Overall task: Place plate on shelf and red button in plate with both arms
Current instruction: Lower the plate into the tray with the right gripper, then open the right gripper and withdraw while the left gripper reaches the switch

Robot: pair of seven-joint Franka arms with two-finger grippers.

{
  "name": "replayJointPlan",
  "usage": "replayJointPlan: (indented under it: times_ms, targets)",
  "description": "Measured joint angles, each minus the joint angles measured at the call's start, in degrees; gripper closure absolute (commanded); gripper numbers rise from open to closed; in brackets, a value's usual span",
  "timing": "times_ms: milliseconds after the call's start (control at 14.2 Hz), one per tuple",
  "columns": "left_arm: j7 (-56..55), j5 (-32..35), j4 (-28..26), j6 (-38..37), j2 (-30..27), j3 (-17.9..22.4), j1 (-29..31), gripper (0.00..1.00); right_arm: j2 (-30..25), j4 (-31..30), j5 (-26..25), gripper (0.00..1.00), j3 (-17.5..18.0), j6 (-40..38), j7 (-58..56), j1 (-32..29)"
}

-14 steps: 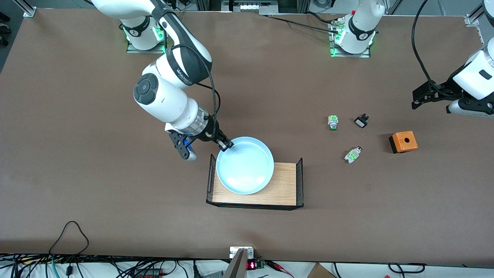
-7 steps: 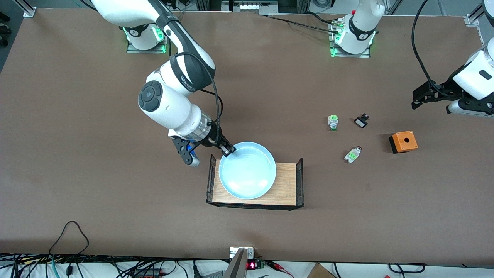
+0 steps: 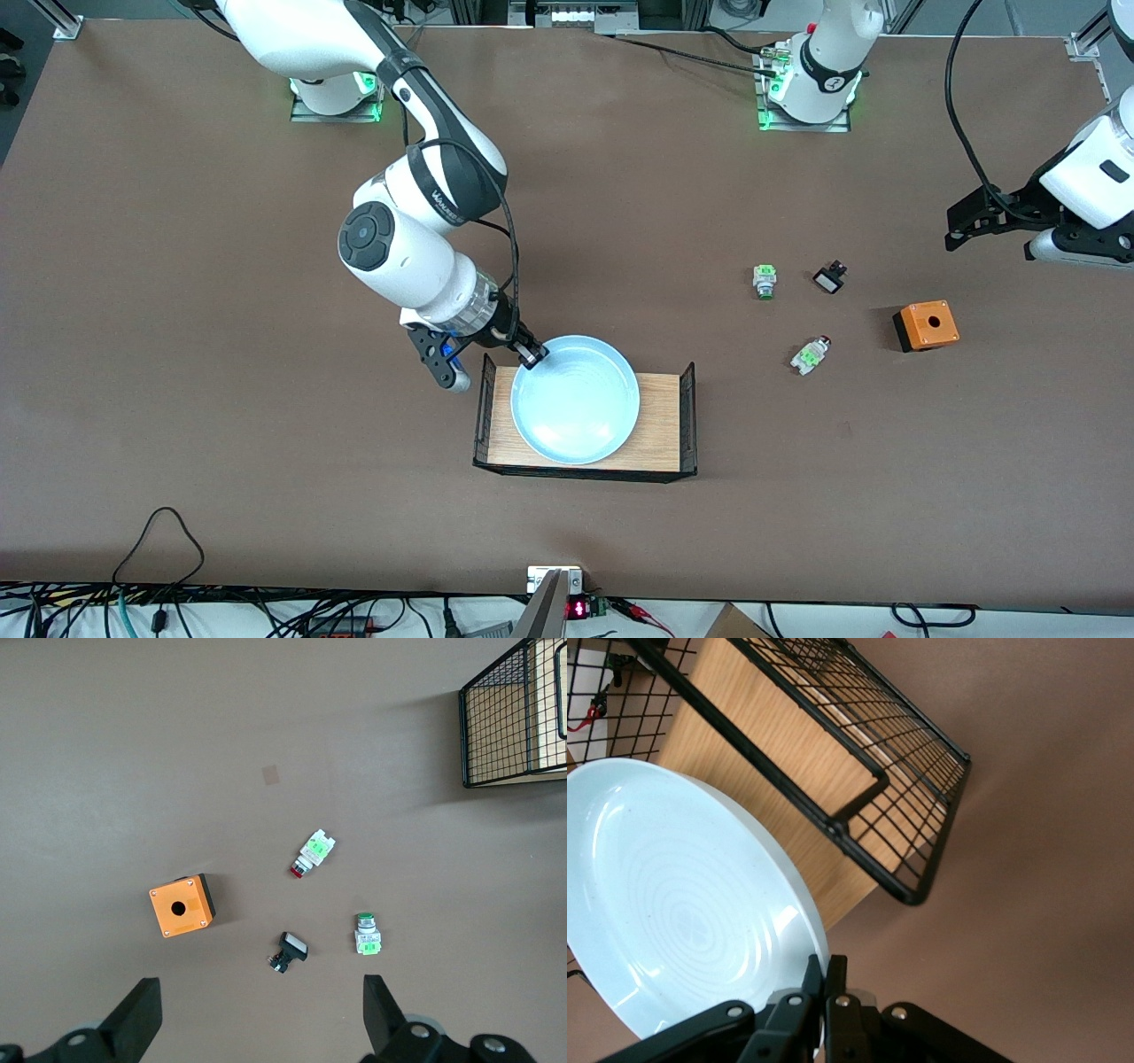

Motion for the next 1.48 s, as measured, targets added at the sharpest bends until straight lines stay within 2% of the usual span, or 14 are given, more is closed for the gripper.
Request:
replayJointPlan:
  times_ms: [1406,1476]
  targets:
    - [0.0,0.0,0.0,0.0,0.0,0.0,0.0,0.0,2.8,0.1,-0.4,1.0,-0.5,2.9,-2.3,1.3]
    - [0.0,0.0,0.0,0.0,0.0,0.0,0.0,0.0,2.8,0.1,-0.6,0.87,-0.5,2.9,-2.3,1.3]
